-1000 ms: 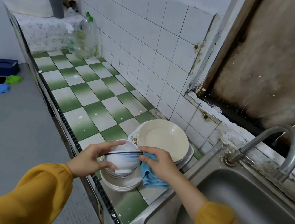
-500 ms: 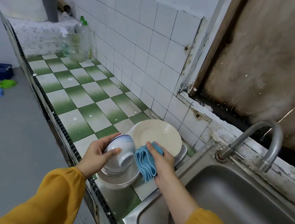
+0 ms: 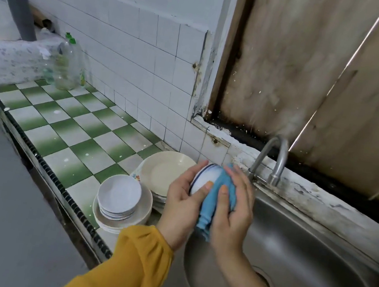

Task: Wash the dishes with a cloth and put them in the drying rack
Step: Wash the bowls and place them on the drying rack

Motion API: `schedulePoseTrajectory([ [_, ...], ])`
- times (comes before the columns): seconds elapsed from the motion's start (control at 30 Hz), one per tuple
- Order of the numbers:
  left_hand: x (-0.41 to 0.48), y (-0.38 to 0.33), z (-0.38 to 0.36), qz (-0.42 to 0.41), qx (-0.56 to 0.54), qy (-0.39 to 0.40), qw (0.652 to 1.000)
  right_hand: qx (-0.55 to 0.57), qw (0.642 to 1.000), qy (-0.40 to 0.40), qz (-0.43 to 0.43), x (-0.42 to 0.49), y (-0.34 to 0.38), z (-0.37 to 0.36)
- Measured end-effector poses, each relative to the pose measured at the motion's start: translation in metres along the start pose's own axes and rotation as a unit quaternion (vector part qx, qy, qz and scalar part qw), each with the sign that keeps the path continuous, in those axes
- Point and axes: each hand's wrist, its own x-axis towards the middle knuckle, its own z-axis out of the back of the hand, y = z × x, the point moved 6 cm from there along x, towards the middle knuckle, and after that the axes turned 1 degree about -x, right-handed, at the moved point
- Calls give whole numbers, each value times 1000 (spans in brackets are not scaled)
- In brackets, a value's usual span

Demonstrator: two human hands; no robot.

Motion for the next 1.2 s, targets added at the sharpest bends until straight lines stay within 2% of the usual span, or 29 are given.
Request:
schedulePoseTrajectory([
  [0.07,-1,1,-23,47,-77,-13,996,-53,990,30,123,-9,13,22],
  [0.1,-3,5,-36,73,-114,-13,991,-65,988,33,139,-11,9,36],
  [0.23,-25,25,-86,148,-159,-18,976,-33,995,-73,-58,4,-18,100],
  [0.3,-31,34,-99,181,-187,-47,964,-67,993,-85,-42,7,-9,113],
  [0.37,-35,40,-117,217,-224,-55,949,-112,991,-66,25,3,-2,130],
  [0.43,-39,45,-131,223,-227,-33,947,-133,987,-47,74,-1,-3,149],
  [0.47,-43,46,-140,218,-215,-14,952,-143,986,-55,72,0,-8,162],
  [0.53,-53,47,-155,195,-175,29,965,-120,985,-120,6,7,-15,187],
  [0.6,-62,44,-169,155,-119,95,976,20,969,-200,-141,18,-32,217],
  [0.67,-73,41,-188,116,-50,182,975,106,939,-196,-262,30,-49,244],
  [0.7,-79,41,-196,102,-17,219,970,68,947,-166,-266,35,-47,253],
  [0.73,-84,41,-204,88,11,244,966,-4,965,-135,-224,40,-34,260],
  [0.8,-90,42,-215,66,36,252,965,-160,983,-62,-64,43,1,254],
  [0.87,-93,42,-221,59,20,238,969,-202,979,-22,27,39,12,248],
  [0.9,-94,42,-222,59,14,236,970,-184,982,-36,17,40,9,254],
  [1.0,-97,41,-228,68,-12,245,967,-51,981,-139,-129,50,-15,279],
  [1.03,-97,40,-229,74,-20,242,967,-66,978,-147,-129,49,-15,281],
  [1.1,-96,40,-230,106,-60,217,968,-179,974,-138,-17,38,1,271],
  [1.2,-93,45,-227,182,-164,179,953,-276,936,-111,185,2,8,252],
])
